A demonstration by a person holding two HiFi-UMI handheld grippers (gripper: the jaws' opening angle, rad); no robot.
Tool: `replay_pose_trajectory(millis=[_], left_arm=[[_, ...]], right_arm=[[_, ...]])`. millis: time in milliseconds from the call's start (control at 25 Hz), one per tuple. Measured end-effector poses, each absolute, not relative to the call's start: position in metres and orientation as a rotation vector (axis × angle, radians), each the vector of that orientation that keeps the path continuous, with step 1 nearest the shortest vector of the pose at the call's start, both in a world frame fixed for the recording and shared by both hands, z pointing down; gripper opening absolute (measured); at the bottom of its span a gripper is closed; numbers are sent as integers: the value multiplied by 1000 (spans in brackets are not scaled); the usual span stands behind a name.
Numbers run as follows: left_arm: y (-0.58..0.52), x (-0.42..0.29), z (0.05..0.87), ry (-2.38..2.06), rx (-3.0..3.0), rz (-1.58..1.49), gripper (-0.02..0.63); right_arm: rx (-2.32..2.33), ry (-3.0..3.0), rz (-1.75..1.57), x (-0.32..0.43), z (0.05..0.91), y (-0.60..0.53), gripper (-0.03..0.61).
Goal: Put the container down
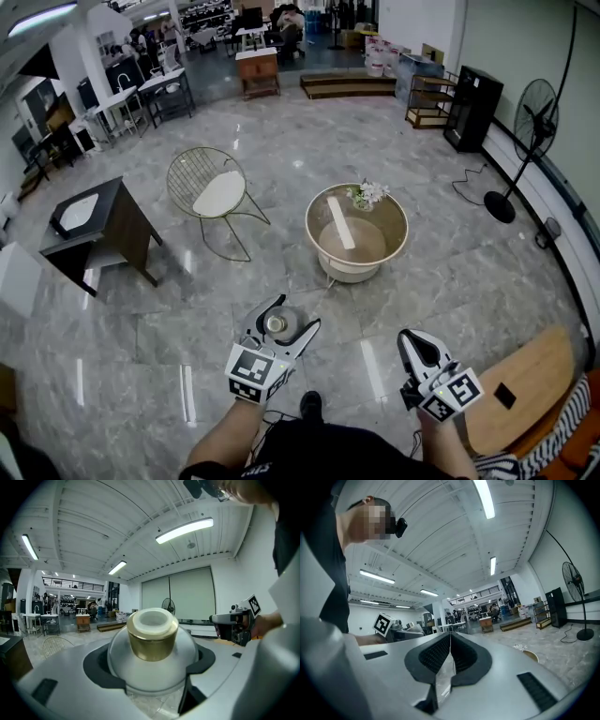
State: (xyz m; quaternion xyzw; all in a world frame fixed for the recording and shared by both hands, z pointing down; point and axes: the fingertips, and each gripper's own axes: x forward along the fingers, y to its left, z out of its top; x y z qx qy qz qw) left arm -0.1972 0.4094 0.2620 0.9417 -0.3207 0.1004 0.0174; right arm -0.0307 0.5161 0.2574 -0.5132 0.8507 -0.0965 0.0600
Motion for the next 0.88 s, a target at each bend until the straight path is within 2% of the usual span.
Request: replay_pose_trajectory(millis=[440,880], left_arm=[[316,-239,268,-1025,2915,324,344],[241,-199,282,-997,2897,359,344]], right_arm=[[-1523,2565,-332,-72,264,418,18],[-1536,2530,-359,-28,273,345,17]])
